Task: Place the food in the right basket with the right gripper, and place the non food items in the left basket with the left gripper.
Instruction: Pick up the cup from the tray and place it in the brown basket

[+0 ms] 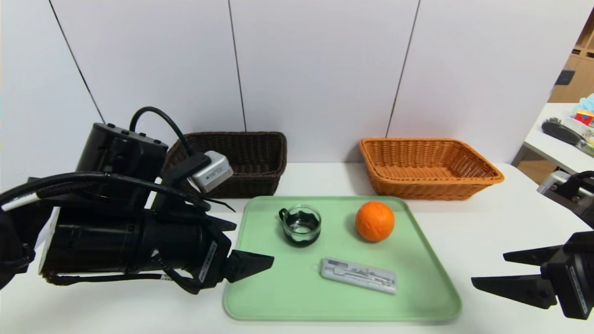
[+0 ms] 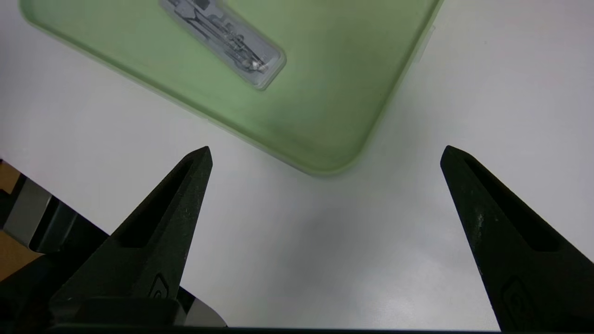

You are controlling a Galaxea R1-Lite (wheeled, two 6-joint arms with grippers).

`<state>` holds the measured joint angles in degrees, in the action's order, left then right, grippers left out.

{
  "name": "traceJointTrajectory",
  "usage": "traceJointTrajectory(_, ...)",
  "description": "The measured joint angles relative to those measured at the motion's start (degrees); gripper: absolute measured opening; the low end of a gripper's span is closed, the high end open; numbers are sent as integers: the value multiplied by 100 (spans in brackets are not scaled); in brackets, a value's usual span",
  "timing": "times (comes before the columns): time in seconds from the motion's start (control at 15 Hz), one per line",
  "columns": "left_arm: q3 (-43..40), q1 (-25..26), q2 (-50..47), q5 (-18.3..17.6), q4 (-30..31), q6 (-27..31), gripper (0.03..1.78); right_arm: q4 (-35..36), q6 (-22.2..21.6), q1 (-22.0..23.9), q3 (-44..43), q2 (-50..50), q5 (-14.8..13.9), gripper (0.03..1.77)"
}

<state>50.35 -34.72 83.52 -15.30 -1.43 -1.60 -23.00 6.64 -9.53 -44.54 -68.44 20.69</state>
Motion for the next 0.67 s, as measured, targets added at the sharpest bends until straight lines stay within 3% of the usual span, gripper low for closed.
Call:
traceJointTrajectory(0.2, 59, -32, 116, 105, -2, -51, 169, -11, -133, -44, -190, -155, -13, 170)
traceJointTrajectory(0.4, 105, -41, 210, 502, -17, -85, 169, -15, -563, -102, -401, -330, -33, 170)
traceJointTrajectory(0.53, 210, -45, 291, 599, -55, -173, 169, -15, -605, -113, -468, -430, -38, 170)
traceJointTrajectory(0.67, 364, -166, 440, 918, -133, -269, 169, -15, -644, -132, -510, -499, -46, 170)
